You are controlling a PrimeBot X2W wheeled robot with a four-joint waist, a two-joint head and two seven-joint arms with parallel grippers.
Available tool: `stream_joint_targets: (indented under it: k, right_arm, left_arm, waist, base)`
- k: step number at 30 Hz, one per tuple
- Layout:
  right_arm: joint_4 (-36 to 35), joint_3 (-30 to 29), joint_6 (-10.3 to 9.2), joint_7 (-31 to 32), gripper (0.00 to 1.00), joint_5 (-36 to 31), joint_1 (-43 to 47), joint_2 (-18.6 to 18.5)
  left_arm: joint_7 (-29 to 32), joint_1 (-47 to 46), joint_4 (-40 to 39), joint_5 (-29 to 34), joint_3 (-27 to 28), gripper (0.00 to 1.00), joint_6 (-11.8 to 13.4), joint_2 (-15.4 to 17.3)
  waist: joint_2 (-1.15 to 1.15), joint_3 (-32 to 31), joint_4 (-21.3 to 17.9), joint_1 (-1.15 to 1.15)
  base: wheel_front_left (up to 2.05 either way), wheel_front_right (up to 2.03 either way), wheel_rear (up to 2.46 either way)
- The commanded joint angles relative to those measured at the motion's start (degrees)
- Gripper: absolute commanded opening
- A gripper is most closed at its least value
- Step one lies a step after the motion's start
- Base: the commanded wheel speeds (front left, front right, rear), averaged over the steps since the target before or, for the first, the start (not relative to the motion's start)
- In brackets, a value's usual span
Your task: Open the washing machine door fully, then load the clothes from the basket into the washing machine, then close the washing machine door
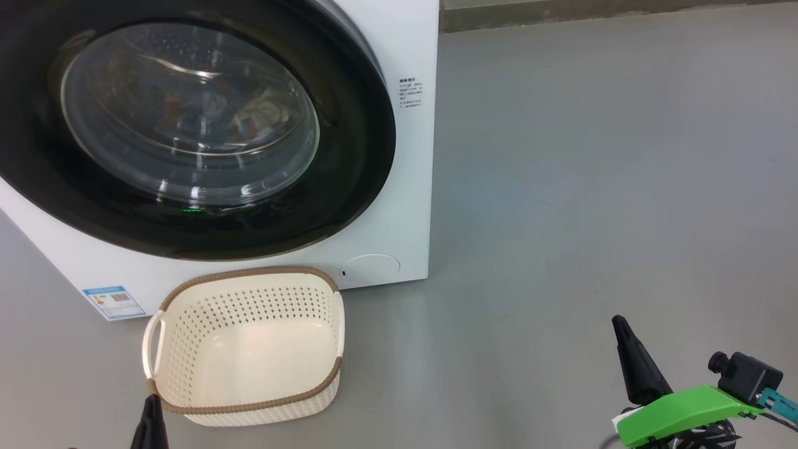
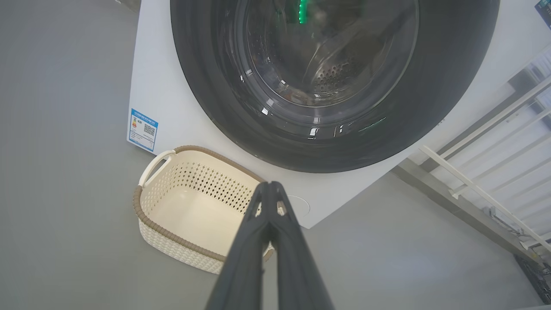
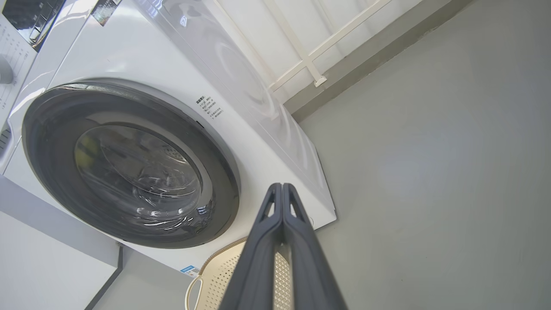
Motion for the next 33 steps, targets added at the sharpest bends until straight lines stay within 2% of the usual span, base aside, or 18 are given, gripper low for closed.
stream_joint_targets:
  k: [1, 33]
  right_arm:
    - [-1.45, 0.11, -0.12, 0.28, 0.0, 1.56, -1.59, 0.02]
    - [-1.48, -2.85, -0.21, 5.8, 0.0, 21.49, -1.74, 0.65]
  left_arm:
    - [0.39, -2.76, -0.89, -1.51, 0.89, 0.0, -0.44, 1.04]
    - [5.95, -6.95, 2.87, -23.43, 1.56, 0.0, -2.2, 1.31]
  waist:
    - [0.0, -0.01, 0.01, -0.01]
    - [0.0, -0.28, 0.28, -0.01]
  base:
    - [0.0, 0.0, 0.0]
    - [0.0, 0.0, 0.0]
